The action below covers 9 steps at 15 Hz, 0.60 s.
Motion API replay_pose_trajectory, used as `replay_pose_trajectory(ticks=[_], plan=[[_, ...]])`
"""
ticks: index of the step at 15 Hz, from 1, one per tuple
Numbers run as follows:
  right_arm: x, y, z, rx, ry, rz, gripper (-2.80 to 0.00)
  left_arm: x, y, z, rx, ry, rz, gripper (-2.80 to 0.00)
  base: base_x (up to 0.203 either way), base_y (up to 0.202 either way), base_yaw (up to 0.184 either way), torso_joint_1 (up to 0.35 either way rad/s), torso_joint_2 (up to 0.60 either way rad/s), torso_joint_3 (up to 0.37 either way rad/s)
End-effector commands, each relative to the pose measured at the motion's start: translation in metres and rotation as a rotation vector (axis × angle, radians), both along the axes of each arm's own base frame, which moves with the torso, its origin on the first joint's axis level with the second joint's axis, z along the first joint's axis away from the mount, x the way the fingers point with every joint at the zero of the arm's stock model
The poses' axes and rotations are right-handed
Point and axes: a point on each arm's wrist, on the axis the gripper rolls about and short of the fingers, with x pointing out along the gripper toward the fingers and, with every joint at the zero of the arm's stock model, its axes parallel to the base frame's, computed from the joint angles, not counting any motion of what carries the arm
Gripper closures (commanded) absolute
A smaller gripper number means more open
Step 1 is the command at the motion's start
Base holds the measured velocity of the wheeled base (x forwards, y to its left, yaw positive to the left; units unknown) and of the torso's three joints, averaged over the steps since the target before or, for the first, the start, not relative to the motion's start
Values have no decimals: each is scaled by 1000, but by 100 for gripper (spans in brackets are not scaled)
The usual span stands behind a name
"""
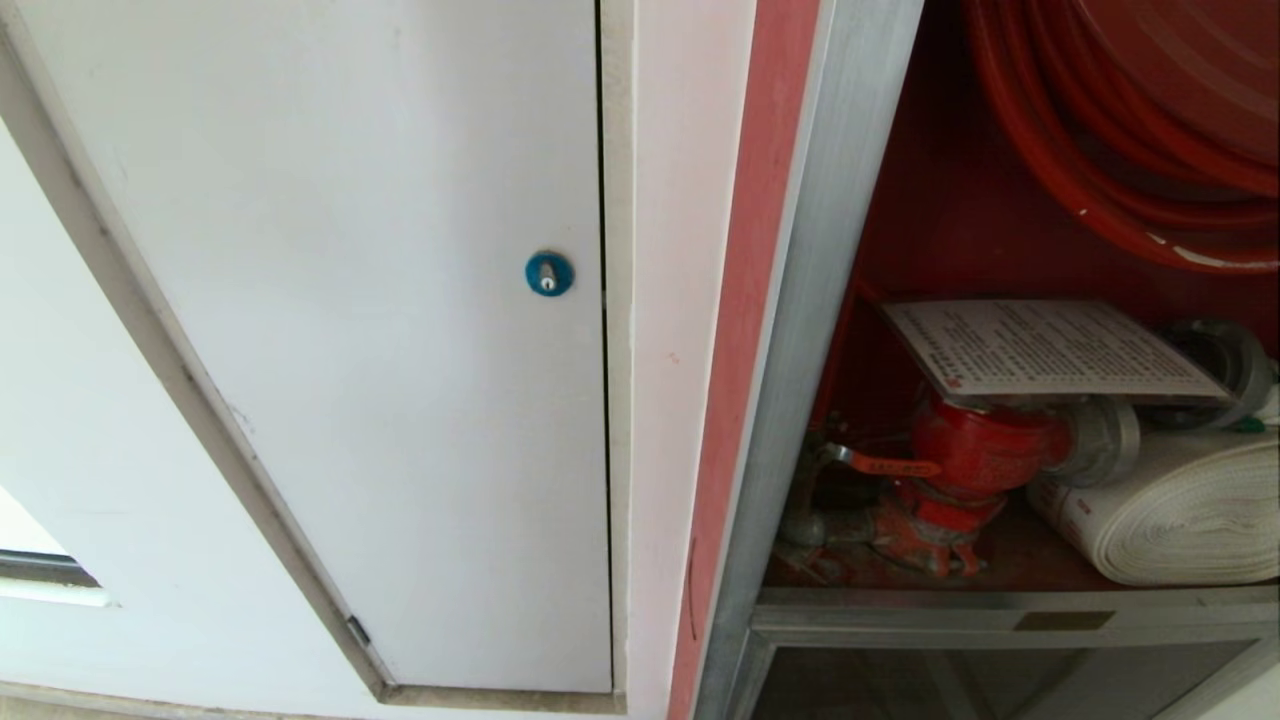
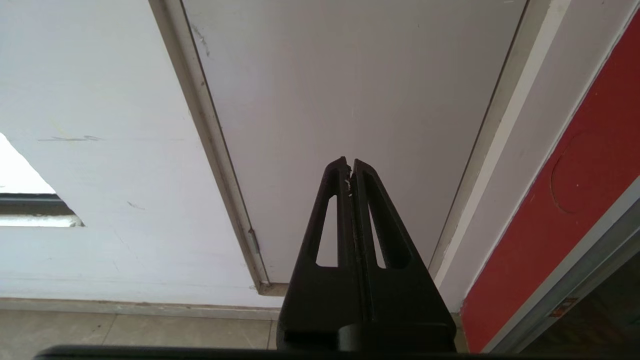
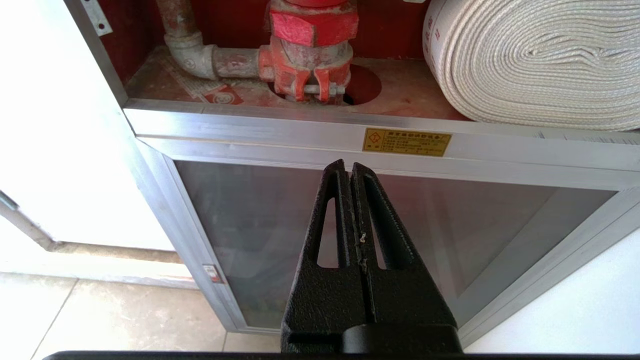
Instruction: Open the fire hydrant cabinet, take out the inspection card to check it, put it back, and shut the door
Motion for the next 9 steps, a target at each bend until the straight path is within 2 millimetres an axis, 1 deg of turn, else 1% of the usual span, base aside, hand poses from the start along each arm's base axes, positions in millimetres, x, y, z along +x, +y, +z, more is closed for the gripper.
replay_pose_trajectory(ticks=[1,9], plan=[[0,0,0,1,3,1,0,1,0,-4,1,13,1,0,0,0,0,0,0,0],[0,0,0,2,3,1,0,1,0,-4,1,13,1,0,0,0,0,0,0,0]])
